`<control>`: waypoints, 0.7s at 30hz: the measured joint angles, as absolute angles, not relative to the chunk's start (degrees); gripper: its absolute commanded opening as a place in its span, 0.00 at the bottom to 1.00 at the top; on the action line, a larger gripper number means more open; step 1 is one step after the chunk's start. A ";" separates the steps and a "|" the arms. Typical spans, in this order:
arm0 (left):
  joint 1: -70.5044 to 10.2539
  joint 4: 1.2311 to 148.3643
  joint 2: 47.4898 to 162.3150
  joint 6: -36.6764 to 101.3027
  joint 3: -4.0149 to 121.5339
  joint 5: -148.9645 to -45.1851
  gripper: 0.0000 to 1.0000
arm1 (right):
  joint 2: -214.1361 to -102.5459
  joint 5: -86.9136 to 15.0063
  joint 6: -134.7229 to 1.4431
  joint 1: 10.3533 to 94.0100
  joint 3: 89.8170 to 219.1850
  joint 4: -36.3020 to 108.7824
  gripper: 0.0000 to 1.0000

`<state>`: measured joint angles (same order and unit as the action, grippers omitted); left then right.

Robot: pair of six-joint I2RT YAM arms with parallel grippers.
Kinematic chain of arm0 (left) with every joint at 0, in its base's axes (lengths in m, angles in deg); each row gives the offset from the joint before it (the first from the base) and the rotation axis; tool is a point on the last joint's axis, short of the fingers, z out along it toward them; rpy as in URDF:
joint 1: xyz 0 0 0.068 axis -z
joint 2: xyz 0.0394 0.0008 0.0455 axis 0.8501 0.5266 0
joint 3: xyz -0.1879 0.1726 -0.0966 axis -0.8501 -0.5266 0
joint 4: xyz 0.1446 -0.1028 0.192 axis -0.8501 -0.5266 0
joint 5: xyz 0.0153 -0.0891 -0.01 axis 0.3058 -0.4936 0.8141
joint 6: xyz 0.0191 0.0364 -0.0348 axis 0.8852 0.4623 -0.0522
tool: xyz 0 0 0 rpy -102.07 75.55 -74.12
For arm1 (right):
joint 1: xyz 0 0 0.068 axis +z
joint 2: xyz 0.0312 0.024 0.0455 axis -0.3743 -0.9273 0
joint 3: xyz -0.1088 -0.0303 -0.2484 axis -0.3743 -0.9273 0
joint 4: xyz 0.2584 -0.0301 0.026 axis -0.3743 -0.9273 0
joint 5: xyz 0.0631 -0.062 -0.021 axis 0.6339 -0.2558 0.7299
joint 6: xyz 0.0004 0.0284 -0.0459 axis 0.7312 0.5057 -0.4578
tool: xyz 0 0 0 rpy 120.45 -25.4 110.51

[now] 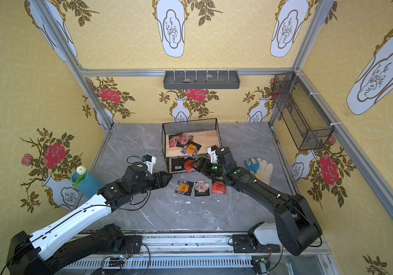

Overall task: Remove the tea bags from the shelf
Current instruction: Pick up the tea bag from the shelf.

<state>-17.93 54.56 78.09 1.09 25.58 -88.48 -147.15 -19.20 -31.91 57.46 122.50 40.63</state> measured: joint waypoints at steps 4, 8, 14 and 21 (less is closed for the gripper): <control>-17.93 54.82 78.05 1.07 25.16 -88.48 0.77 | -148.78 -20.69 -28.78 57.44 123.07 43.41 0.82; -17.93 55.13 78.05 1.07 24.94 -88.51 0.77 | -150.75 -22.11 -26.57 57.35 123.90 45.99 0.81; -17.93 55.52 77.72 1.07 24.16 -88.51 0.77 | -154.23 -23.22 -23.69 57.33 125.43 48.15 0.78; -17.93 55.61 77.26 1.07 23.76 -88.51 0.77 | -157.27 -24.47 -22.29 57.25 127.79 49.64 0.73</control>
